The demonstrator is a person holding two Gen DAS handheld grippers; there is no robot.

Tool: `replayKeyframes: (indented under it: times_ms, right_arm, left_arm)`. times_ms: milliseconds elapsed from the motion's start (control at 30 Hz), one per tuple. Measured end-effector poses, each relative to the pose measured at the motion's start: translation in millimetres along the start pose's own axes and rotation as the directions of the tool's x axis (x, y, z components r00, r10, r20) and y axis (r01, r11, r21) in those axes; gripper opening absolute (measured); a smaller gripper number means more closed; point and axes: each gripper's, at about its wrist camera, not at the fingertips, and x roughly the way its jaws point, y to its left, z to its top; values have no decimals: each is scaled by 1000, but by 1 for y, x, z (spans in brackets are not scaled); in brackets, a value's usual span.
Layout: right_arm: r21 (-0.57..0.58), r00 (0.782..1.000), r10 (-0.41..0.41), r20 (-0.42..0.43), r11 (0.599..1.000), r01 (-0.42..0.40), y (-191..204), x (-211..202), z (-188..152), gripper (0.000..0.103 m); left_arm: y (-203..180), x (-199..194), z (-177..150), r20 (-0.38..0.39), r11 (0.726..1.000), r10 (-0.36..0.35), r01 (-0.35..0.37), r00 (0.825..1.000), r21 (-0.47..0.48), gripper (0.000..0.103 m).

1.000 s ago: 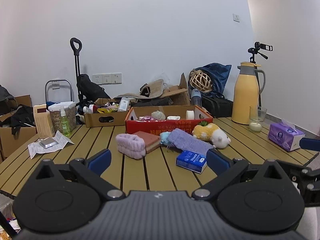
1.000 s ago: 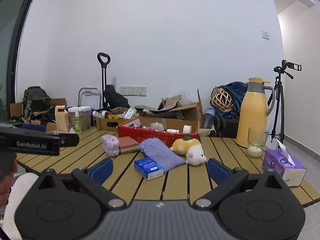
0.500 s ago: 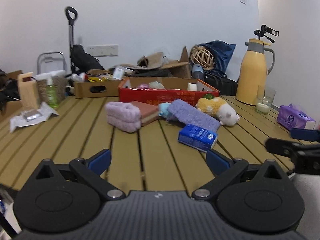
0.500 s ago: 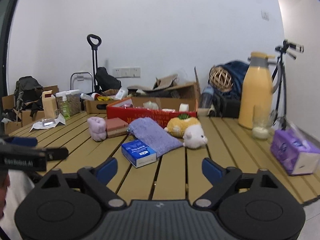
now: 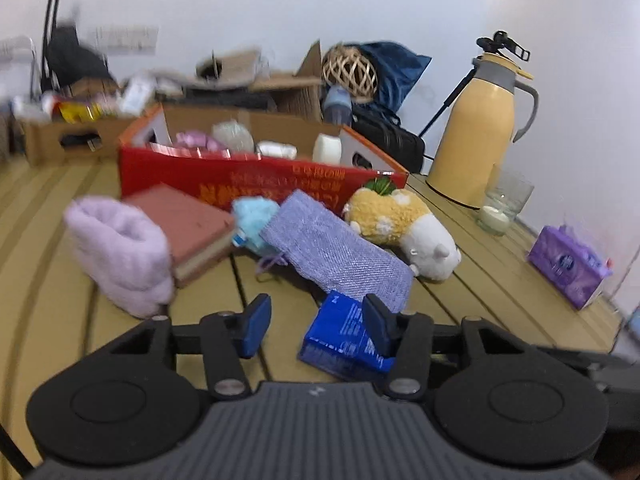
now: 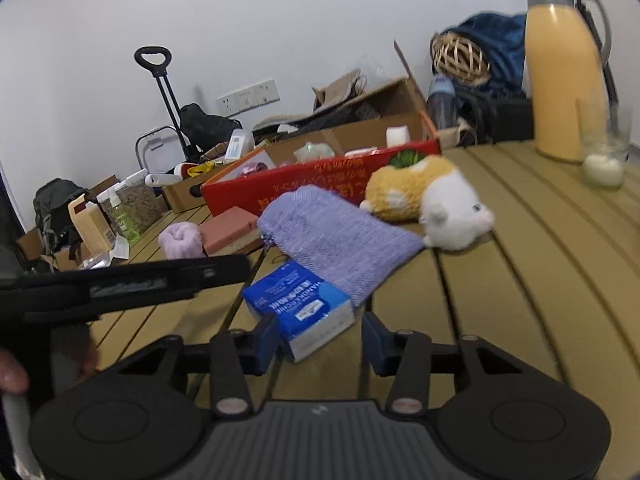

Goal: Organize soft objects
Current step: 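Close both tools together on the blue tissue packet, then carry the blue packet into the box and open both tools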

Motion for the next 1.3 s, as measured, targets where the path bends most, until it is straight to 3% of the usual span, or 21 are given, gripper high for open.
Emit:
replayKeyframes:
  times_ms: [67,133,200,400,667,833,967,1100,1200,1300]
  right_arm:
    - [10,1000,1,-12,1000,-1,-2,12,3,38]
    - [27,1000,2,-14,1000,-1,-5,19,5,34]
    - [54,1000,13,-12,998,-12,-10,22,8,29]
    - [146,999,24,-24,989,-21,-24,29,13,24]
    - [138,999,4,-32,990,0,-21,22,11,25]
    - [143,1000,6,3,990,-6,-21,4,15,20]
    - [89,996,20,87,996,-28,-9,-11,44,20]
    - [12,983,85,165,996,-88,6,4,110,19]
    - [-18,972,149,182,989,-148,15,38,171,19]
    - [-9,969,200,144,980,-201,21,93,228,19]
  left_arm:
    - [9,12,2,-36,998,-29,27,999,-53,48]
    - [17,18,1,-65,993,-74,67,995,-98,30]
    - [22,22,-3,-87,984,-117,104,989,-142,23]
    - [17,11,-14,-86,977,-141,125,986,-170,23]
    - [4,-3,-23,-88,973,-144,125,986,-193,21]
    - [-8,-25,-16,-28,974,-147,139,989,-178,19]
    - [-10,-40,22,78,978,-137,147,987,-147,19]
    - [6,-38,88,181,980,-106,133,978,-145,19]
    - [32,-21,143,216,981,-72,107,974,-159,19]
    - [64,8,187,205,979,-27,67,978,-190,19]
